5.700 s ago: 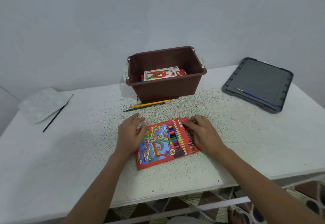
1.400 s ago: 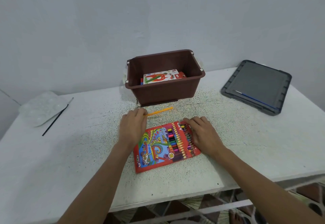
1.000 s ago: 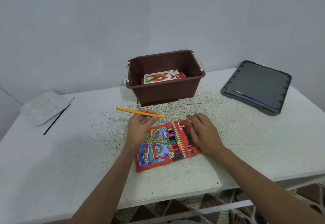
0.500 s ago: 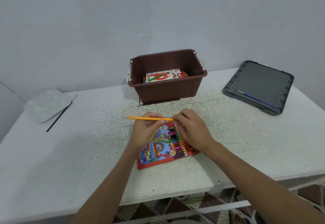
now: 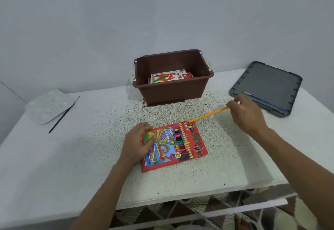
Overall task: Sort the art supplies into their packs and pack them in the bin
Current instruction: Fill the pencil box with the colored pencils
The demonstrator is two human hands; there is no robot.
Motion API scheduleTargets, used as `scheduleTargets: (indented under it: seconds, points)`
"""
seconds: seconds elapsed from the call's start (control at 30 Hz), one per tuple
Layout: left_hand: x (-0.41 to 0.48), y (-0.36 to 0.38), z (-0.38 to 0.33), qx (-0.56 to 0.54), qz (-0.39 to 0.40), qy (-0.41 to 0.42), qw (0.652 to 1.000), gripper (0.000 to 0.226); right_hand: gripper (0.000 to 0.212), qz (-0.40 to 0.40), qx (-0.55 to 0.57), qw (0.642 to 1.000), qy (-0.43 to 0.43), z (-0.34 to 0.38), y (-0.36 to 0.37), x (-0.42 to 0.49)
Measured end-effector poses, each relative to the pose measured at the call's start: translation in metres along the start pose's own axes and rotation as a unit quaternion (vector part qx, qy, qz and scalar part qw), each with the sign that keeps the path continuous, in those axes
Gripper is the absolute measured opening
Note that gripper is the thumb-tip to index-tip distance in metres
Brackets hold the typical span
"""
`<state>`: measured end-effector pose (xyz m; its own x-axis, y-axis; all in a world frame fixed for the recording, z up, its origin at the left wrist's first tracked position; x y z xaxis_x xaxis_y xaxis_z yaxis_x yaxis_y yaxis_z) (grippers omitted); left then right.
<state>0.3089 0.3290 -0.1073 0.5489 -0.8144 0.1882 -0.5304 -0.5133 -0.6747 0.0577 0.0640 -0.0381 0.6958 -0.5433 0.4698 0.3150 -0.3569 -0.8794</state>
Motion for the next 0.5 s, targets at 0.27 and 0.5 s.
scheduleTargets:
  seconds: [0.27,0.5]
  points:
    - [0.000,0.004,0.005,0.020,0.007,0.005,1.000,0.062,0.016,0.037,0.019,0.999,-0.027,0.039,0.013,-0.009]
    - [0.000,0.007,0.008,0.035,0.009,0.007,0.999,0.054,0.025,0.078,0.089,0.992,-0.032,0.103,0.033,-0.019]
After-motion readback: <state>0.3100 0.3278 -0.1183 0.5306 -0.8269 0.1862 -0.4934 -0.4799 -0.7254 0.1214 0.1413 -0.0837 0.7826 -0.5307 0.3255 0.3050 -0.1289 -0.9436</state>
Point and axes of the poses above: each hand's wrist, its own x-axis towards the middle knuckle, its own y-axis out of the palm, z = x × y, the point moved 9 cm from there along x, towards the middle knuckle, and after that the axes turned 8 degrees about -x, right-handed, at the moved point
